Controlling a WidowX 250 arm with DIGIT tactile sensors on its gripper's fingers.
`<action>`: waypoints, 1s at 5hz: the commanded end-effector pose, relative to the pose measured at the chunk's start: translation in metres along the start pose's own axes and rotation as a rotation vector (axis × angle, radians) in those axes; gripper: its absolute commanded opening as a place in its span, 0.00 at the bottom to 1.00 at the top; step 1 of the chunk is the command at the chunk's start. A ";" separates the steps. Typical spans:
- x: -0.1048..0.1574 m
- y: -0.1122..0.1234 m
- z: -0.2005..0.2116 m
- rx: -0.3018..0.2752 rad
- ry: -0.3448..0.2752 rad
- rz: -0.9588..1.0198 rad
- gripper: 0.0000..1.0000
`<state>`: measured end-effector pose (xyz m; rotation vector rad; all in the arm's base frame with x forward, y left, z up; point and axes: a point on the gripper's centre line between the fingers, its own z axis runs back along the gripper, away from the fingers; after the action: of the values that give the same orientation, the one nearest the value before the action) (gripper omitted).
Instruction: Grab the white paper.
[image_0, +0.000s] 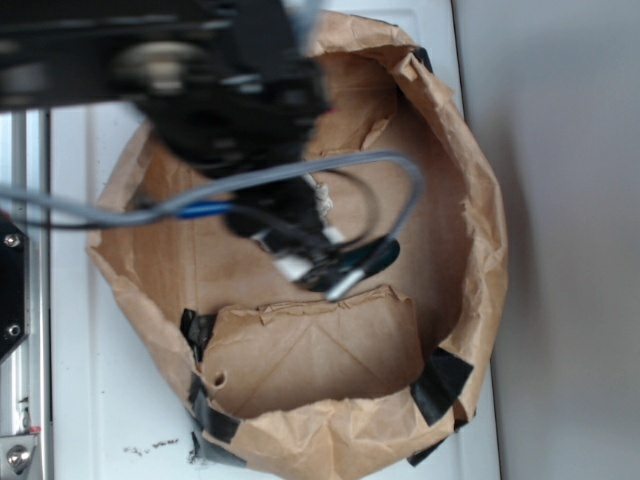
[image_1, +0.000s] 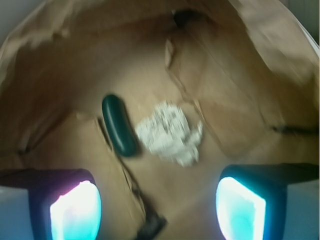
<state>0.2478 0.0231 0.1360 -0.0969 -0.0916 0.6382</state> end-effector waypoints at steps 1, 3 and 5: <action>0.039 -0.006 -0.022 -0.002 -0.061 0.093 1.00; 0.039 0.011 -0.035 -0.042 -0.099 0.142 1.00; 0.030 0.024 -0.034 -0.126 -0.145 0.326 1.00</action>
<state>0.2593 0.0486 0.0919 -0.1856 -0.2059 0.9331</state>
